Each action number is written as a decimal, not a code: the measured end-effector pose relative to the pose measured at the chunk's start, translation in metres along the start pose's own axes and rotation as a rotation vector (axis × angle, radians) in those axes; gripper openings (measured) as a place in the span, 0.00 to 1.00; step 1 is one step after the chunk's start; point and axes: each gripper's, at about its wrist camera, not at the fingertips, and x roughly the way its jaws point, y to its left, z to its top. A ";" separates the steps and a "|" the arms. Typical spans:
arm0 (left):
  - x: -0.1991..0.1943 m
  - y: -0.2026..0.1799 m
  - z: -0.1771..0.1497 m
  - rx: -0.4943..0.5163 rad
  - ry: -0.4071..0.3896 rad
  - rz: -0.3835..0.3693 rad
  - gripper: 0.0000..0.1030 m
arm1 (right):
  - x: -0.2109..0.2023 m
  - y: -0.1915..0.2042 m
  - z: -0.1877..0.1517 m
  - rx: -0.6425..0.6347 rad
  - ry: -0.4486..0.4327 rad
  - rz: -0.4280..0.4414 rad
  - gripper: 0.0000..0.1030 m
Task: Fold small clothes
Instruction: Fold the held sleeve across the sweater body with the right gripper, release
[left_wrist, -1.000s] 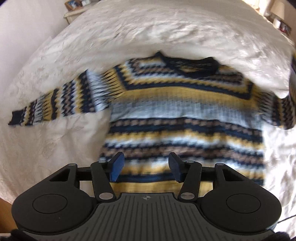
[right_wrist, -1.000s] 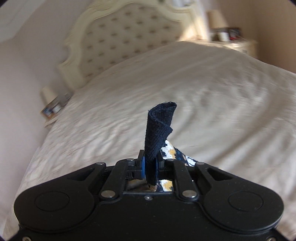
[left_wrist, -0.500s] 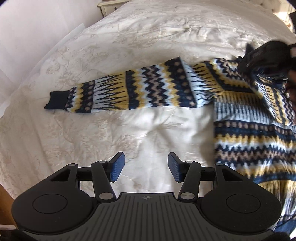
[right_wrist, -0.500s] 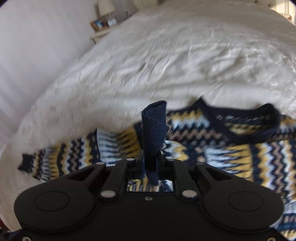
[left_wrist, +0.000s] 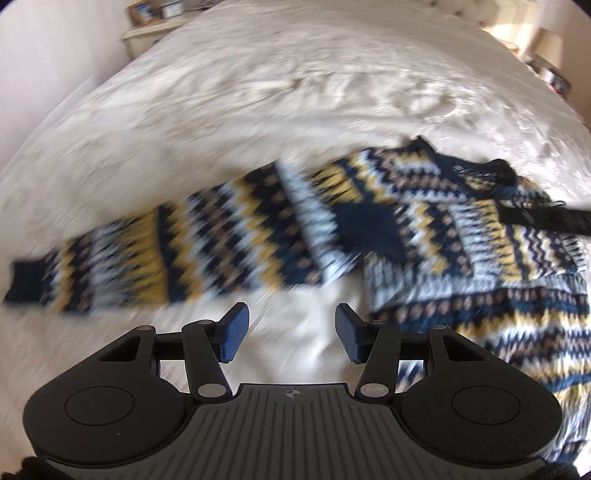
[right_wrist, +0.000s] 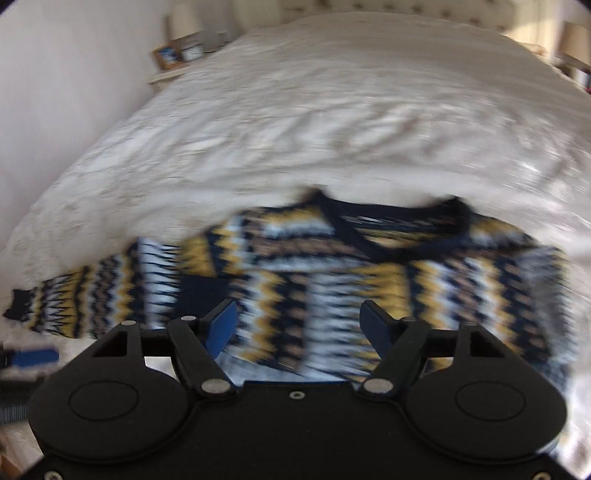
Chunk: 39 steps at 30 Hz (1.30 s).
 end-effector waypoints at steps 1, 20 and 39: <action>0.007 -0.008 0.007 0.015 -0.006 -0.013 0.49 | -0.005 -0.011 -0.002 0.012 0.000 -0.023 0.74; 0.142 -0.115 0.040 0.222 0.048 0.084 0.54 | 0.008 -0.221 0.026 0.264 0.010 -0.248 0.70; 0.123 -0.106 0.041 0.036 0.009 0.090 0.58 | 0.069 -0.286 0.038 0.251 0.057 -0.118 0.10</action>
